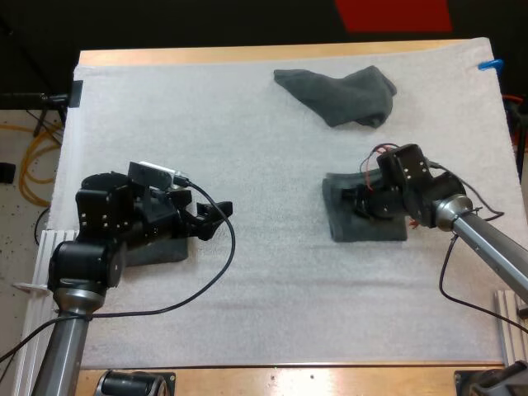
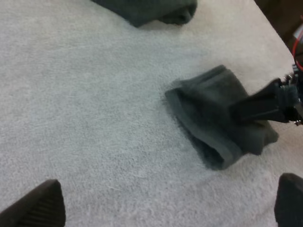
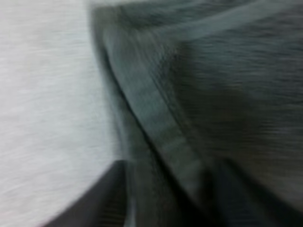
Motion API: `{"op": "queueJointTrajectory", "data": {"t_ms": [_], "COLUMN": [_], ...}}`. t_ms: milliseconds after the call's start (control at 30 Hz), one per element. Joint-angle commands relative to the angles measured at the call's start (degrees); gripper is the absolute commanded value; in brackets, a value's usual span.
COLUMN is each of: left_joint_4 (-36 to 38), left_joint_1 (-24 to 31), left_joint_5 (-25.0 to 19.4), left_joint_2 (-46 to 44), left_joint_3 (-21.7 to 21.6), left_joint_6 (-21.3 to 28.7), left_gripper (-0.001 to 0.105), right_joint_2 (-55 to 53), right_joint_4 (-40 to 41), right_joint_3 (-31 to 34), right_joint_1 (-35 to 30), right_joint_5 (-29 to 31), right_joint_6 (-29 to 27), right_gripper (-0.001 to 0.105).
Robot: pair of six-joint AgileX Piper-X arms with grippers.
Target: Pick towel from pile fold and stack
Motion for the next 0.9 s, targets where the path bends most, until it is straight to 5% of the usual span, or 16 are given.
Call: {"op": "queueJointTrajectory", "data": {"t_ms": [0,100,267,533,867], "left_joint_4": [-0.16,-1.32,-7.46,-24.75,-26.74], "left_joint_1": [-0.99,-4.43,-10.73,-18.53,-24.94], "left_joint_5": [0.4,-0.05,-3.33,-3.9,-3.74], "left_joint_2": [0.01,1.02,5.59,21.38,40.37], "left_joint_3": [-0.29,-0.29,-0.29,-0.29,-8.65], "left_joint_6": [0.14,-2.56,-8.64,-25.24,-30.16], "left_gripper": [0.086,0.086,0.086,0.086,0.086], "right_joint_2": [-0.44,-1.23,-6.83,-24.35,-40.05], "right_joint_4": [-1.94,-4.17,-2.25,6.19,18.89], "right_joint_3": [-0.1,-0.1,-0.1,-0.1,-0.1], "right_joint_1": [-0.03,-0.03,-0.03,-0.03,-0.03], "right_joint_5": [-5.17,-11.55,-12.77,-2.66,6.02], "right_joint_6": [-0.09,-0.4,-3.89,-10.64,-13.34], "right_gripper": [0.079,0.092,0.093,0.093,0.093]}}
